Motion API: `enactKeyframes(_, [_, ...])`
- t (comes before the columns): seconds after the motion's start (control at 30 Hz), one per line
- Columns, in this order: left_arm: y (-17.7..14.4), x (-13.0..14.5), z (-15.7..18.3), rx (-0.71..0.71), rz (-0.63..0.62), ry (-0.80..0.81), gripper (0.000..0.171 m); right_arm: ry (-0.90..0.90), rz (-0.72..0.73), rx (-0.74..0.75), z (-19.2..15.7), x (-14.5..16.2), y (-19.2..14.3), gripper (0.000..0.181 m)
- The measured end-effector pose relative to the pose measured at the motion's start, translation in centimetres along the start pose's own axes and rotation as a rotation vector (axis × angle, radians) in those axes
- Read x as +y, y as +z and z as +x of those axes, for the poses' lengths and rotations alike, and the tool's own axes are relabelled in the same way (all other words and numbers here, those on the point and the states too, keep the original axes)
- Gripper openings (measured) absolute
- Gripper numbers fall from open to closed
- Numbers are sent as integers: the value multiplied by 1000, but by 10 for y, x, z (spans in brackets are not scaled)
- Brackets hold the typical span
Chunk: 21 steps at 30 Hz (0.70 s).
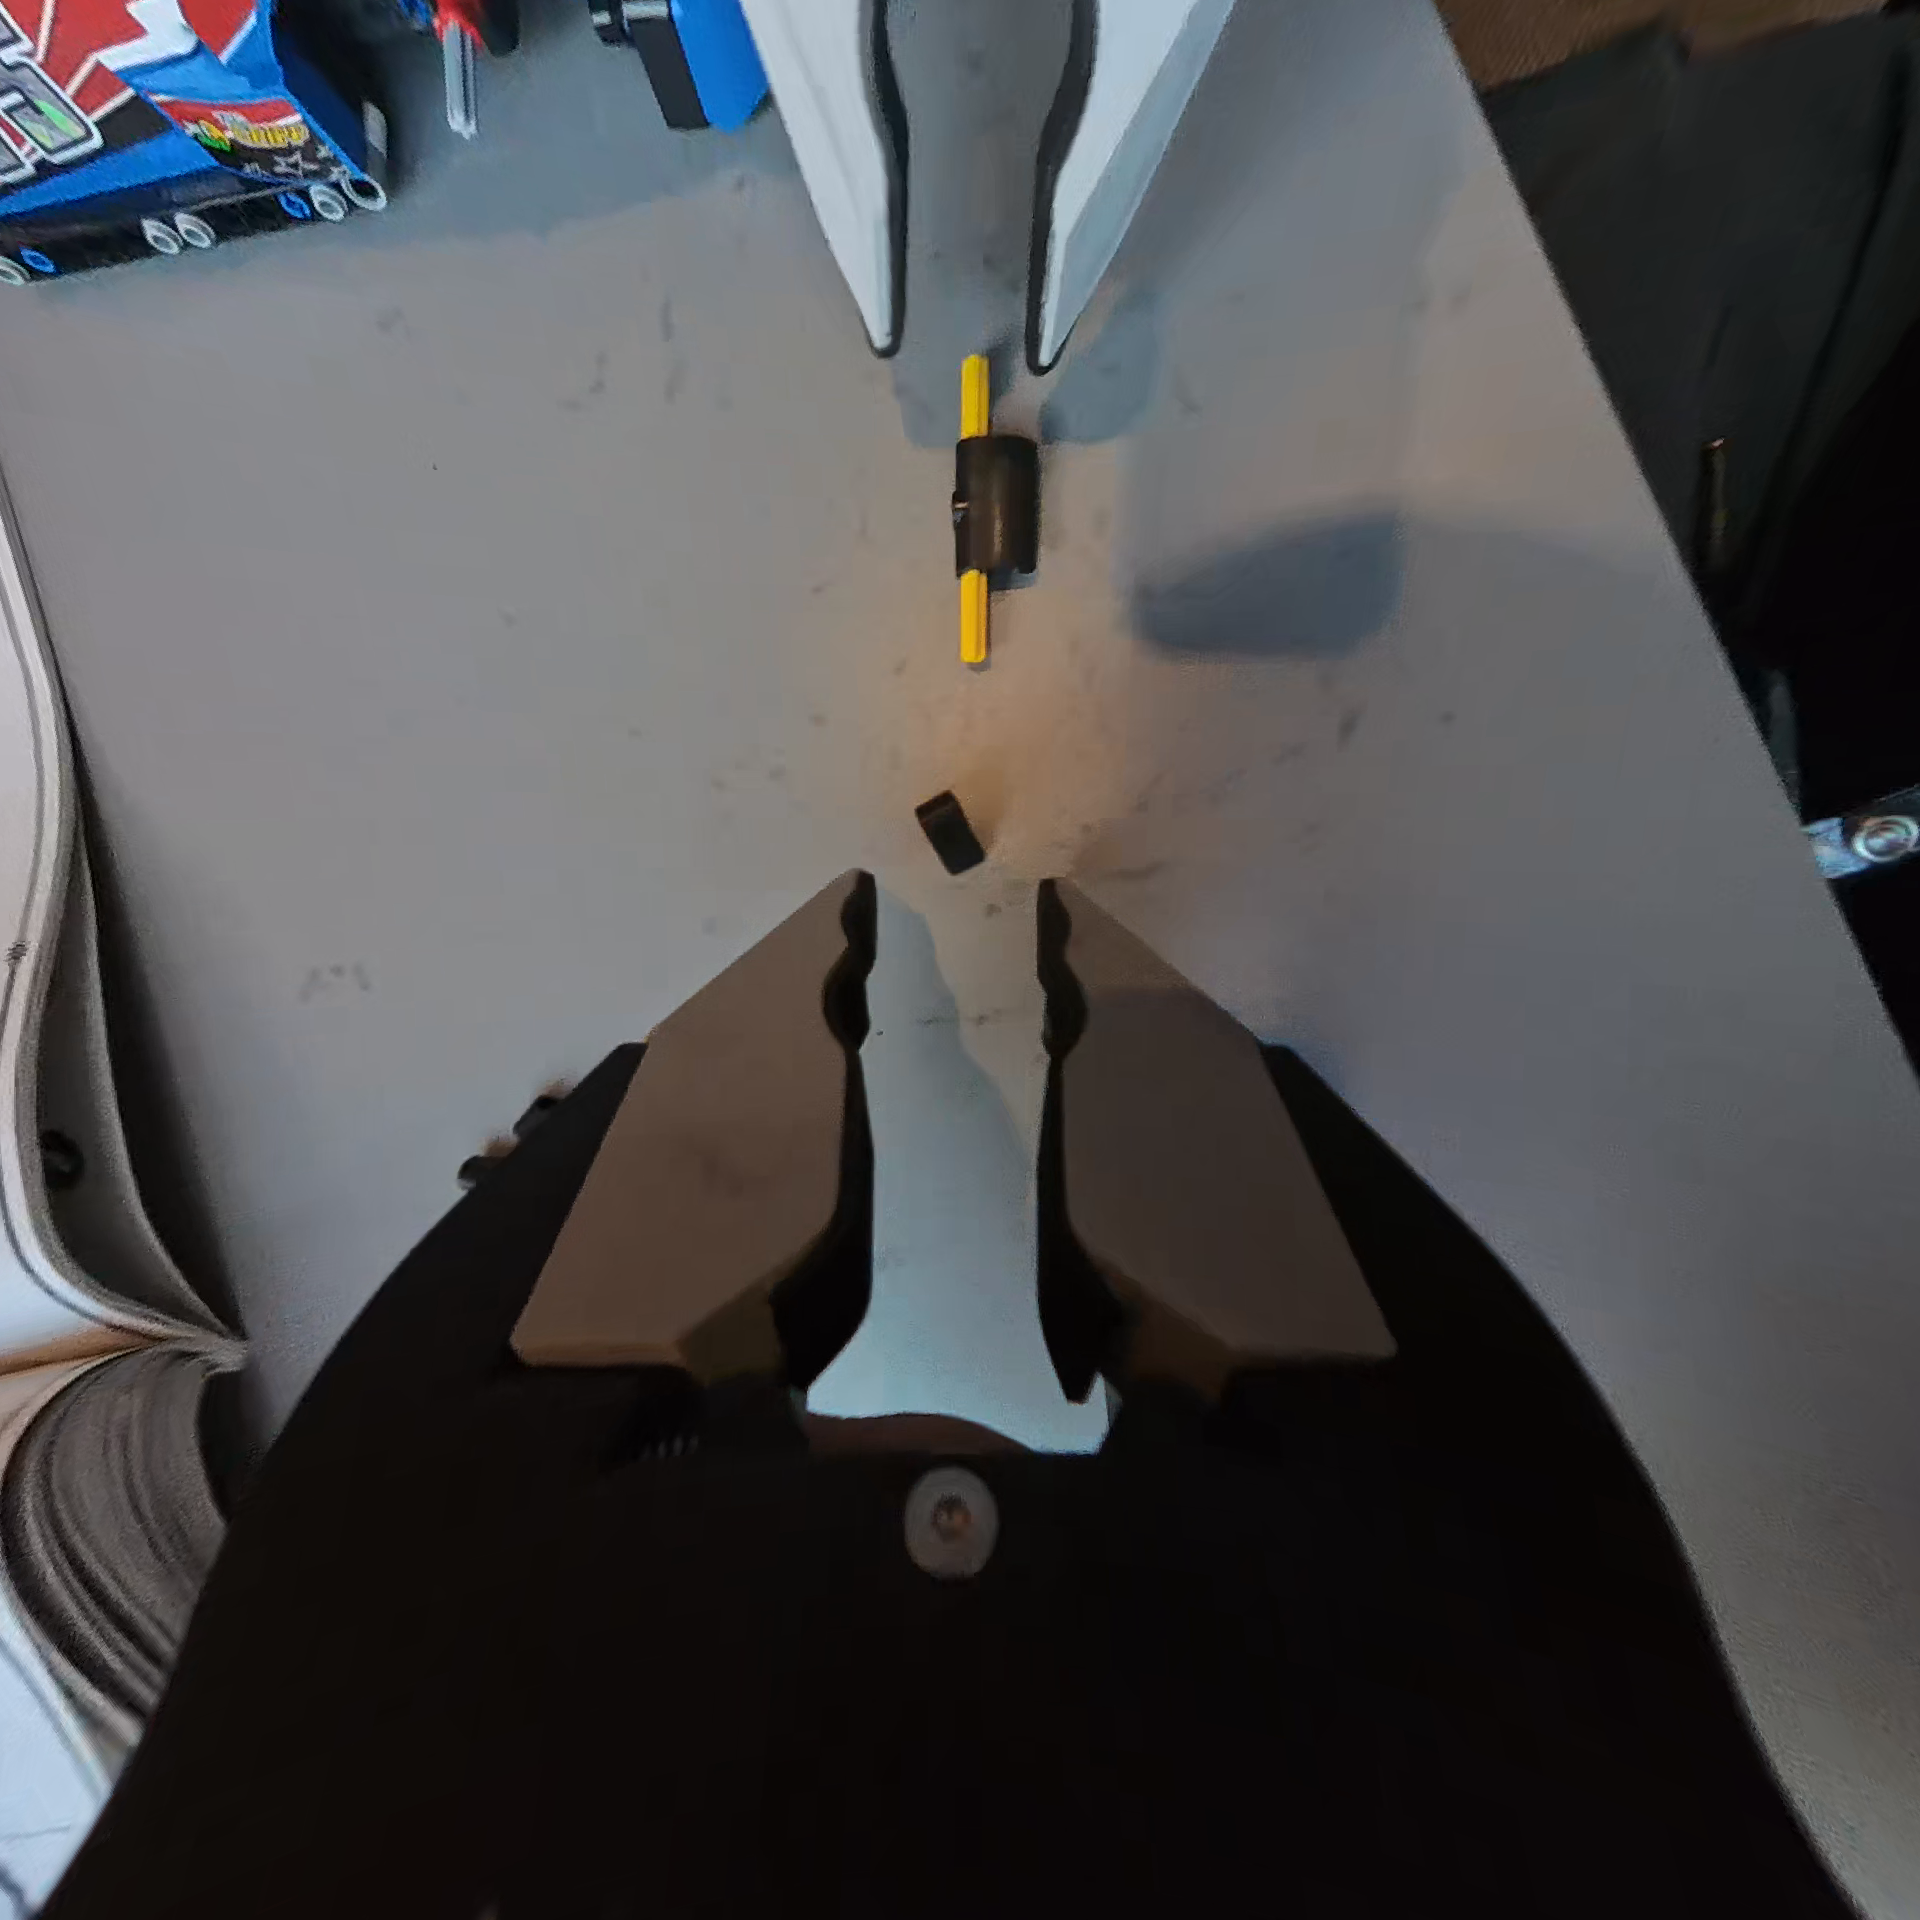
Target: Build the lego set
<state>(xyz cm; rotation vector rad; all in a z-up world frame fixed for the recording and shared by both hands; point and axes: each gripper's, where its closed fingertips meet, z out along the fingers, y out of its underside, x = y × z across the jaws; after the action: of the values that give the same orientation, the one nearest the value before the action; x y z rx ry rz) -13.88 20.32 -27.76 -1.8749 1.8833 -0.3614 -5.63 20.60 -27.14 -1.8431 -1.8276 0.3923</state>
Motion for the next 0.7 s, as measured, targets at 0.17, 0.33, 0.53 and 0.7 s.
enactKeyframes(0.17, [5,-2,8,-9,38,-69,19,16,-20,-39,-6,-1,13,20])
enactKeyframes(0.33, [9,-7,7,-59,28,-71,9,82,-52,-109,-28,-3,12,17])
enactKeyframes(0.53, [13,-12,-1,-76,29,-45,11,91,-31,-100,-34,-2,6,14])
enactKeyframes(0.7, [20,-22,-6,-46,59,23,5,172,0,-30,-15,10,-10,15])
